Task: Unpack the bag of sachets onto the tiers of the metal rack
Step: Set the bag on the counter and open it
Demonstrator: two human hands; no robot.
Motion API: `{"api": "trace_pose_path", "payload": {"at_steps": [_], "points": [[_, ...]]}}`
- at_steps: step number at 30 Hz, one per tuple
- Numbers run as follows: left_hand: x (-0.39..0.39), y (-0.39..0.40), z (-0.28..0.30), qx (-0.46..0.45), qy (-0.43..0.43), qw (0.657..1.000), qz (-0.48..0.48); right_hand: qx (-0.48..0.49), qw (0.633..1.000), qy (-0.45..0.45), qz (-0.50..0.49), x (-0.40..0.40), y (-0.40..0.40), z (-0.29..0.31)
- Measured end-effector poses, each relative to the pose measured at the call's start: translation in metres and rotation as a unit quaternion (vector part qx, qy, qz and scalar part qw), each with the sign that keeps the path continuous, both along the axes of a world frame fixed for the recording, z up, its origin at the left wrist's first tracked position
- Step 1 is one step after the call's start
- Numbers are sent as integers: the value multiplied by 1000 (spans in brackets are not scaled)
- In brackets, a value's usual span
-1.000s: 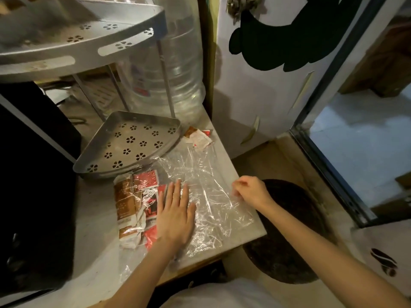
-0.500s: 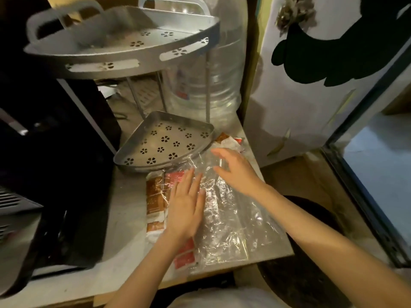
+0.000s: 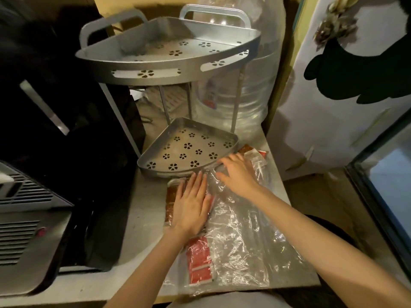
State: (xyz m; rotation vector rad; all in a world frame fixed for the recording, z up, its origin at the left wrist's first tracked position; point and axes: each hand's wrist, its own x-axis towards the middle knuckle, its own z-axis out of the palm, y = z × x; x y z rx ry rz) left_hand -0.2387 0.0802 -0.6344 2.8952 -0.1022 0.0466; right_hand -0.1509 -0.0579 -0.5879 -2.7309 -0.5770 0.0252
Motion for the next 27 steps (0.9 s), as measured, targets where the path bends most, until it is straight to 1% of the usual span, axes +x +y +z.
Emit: {"api": "trace_pose_path", "payload": {"at_steps": [6, 9, 14, 16, 19, 22, 27], "points": [[0, 0, -8, 6, 2, 1000, -1, 69, 997, 4, -19, -5, -3, -1], [0, -1, -9, -6, 8, 1000, -2, 104, 994, -12, -27, -9, -4, -1], [1, 2, -13, 1, 9, 1000, -3, 146, 988, -17, -38, -16, -10, -1], [2, 3, -14, 7, 12, 1000, -5, 190, 980, 0, -55, -18, -17, 3], [2, 3, -14, 3, 15, 1000, -10, 229, 971, 32, -60, -22, -33, 9], [3, 3, -16, 1, 17, 1000, -11, 276, 954, 68, -98, -25, -50, 13], [3, 2, -15, 6, 11, 1000, -9, 341, 923, 65, -166, -30, -81, 17]]}}
